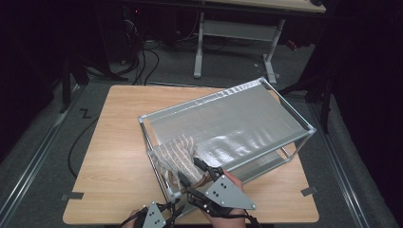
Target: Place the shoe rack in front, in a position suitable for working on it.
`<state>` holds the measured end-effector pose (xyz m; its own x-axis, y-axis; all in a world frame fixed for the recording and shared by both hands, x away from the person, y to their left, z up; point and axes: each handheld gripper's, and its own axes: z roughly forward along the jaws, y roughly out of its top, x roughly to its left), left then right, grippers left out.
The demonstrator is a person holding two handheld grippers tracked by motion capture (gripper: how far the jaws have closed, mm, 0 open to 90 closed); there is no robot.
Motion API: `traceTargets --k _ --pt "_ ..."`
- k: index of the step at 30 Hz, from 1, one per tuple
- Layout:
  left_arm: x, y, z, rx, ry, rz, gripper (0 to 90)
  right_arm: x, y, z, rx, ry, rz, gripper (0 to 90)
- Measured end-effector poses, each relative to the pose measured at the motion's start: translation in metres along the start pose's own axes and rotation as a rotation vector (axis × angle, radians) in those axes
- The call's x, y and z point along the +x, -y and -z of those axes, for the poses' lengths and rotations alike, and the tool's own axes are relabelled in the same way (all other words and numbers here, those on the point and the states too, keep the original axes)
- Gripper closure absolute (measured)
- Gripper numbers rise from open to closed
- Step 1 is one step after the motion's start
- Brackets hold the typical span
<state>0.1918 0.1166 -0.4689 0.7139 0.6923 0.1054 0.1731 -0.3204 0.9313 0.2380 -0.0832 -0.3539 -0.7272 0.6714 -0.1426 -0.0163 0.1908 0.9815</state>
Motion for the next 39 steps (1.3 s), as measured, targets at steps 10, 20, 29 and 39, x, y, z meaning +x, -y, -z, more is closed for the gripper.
traceTargets --k 10,20,29,39 --pt "-0.003 0.000 -0.001 -0.011 -0.010 0.007 64.8 0.000 0.003 -0.009 -0.009 0.021 -0.012 44.7" --pt "0.001 -0.001 0.002 -0.032 0.024 0.063 78.3 0.008 0.008 -0.012 -0.018 0.027 0.014 55.8" --pt "0.001 -0.001 0.002 -0.031 0.025 0.073 79.5 0.013 0.011 -0.010 0.008 0.039 0.042 60.5" --pt "-0.001 0.000 0.005 -0.026 0.014 0.070 79.6 0.005 0.014 -0.006 0.020 0.070 0.067 60.3"
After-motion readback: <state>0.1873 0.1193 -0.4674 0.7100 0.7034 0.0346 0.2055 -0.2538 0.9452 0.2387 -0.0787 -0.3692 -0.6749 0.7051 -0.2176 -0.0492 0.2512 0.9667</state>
